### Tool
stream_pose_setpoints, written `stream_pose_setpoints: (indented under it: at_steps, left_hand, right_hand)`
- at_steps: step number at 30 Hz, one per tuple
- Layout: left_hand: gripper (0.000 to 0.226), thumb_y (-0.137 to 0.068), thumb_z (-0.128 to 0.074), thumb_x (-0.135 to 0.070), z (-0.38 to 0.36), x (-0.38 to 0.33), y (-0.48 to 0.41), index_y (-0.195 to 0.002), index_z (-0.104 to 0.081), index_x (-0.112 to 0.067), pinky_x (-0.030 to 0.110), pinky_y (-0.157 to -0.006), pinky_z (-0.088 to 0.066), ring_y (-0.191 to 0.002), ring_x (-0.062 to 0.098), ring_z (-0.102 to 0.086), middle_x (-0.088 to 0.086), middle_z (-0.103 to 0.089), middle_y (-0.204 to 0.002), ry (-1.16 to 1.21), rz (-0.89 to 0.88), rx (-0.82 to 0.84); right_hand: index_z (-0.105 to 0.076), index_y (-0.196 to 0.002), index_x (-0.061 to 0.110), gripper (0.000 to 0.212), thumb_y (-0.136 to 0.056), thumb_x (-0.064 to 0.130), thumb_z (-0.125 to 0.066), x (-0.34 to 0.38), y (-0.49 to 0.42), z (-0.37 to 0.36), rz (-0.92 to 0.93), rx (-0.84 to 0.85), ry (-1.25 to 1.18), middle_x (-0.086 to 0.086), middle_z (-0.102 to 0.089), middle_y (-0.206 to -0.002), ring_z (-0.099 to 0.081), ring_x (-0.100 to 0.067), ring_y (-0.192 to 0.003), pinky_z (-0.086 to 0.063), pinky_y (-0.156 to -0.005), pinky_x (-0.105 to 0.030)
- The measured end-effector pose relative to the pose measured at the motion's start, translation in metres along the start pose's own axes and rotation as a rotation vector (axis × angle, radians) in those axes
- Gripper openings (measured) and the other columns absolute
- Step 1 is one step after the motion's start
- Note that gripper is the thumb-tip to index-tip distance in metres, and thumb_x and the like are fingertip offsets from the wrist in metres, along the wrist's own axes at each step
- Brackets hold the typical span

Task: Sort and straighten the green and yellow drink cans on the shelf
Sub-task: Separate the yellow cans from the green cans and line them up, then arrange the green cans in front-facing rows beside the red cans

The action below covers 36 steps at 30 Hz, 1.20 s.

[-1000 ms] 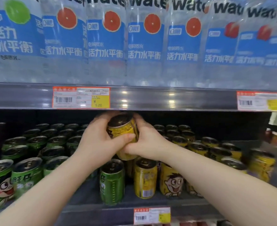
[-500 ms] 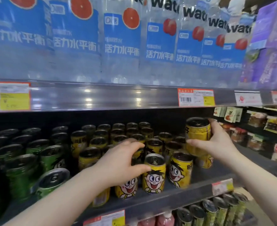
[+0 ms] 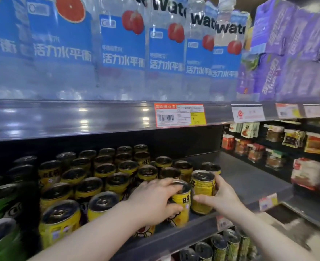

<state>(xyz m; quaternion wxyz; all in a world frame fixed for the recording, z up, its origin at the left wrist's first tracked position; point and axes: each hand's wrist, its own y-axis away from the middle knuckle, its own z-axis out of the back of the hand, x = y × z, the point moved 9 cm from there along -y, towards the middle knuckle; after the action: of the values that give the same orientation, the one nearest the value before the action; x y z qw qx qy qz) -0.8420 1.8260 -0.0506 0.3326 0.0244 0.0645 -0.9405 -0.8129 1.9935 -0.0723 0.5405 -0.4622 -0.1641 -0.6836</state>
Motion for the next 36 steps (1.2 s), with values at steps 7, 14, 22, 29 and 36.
stream_pose_setpoints:
  at_steps: [7,14,22,29,36]
  left_hand:
    - [0.048,-0.092,-0.041,-0.048,0.003,0.001,0.0,-0.138,-0.033,-0.038,0.041,-0.111,-0.029,-0.135,0.021,-0.034,-0.01,-0.024,-0.153,-0.009,0.042,-0.082]
    - [0.049,-0.091,-0.047,-0.046,0.012,0.009,0.005,-0.136,-0.042,-0.029,0.037,-0.11,-0.03,-0.132,0.018,-0.036,-0.006,-0.035,-0.146,0.049,0.135,-0.153]
    - [0.045,-0.088,-0.046,-0.054,0.051,0.057,0.06,-0.124,-0.055,-0.028,0.034,-0.098,-0.042,-0.116,0.018,-0.052,-0.003,-0.056,-0.125,-0.041,0.356,-0.315]
    - [0.047,-0.086,-0.048,-0.054,0.062,0.11,0.135,-0.121,-0.059,-0.025,0.035,-0.097,-0.043,-0.115,0.021,-0.052,0.0,-0.057,-0.123,-0.095,0.52,-0.364]
    - [0.068,-0.071,-0.03,-0.067,0.066,0.143,0.212,-0.107,-0.069,-0.023,0.037,-0.089,-0.051,-0.1,0.019,-0.062,-0.005,-0.064,-0.108,-0.031,0.414,-0.432]
  right_hand:
    - [-0.025,-0.138,0.025,0.091,-0.067,0.025,-0.082,-0.012,-0.011,-0.023,0.034,0.158,0.105,0.004,-0.048,-0.127,-0.045,-0.014,-0.121,-0.036,-0.1,-0.024]
    - [-0.023,-0.131,0.047,0.08,-0.053,0.047,-0.039,0.051,-0.008,-0.018,0.369,0.164,0.14,0.008,-0.023,-0.147,-0.02,0.005,-0.134,-0.017,-0.106,-0.01]
    - [-0.062,-0.113,0.026,0.029,-0.085,0.031,-0.063,0.134,-0.002,-0.076,0.694,0.272,0.186,0.015,-0.055,-0.116,-0.049,0.001,-0.114,-0.033,-0.098,-0.008]
    - [-0.061,-0.118,0.025,0.034,-0.086,0.034,-0.061,0.185,0.033,-0.133,0.813,0.402,0.275,0.013,-0.054,-0.121,-0.048,-0.001,-0.117,-0.033,-0.095,-0.011]
    - [-0.058,-0.121,0.024,0.035,-0.088,0.033,-0.059,0.228,0.068,-0.183,0.701,0.409,0.205,0.005,-0.054,-0.128,-0.048,-0.01,-0.119,-0.036,-0.095,-0.018]
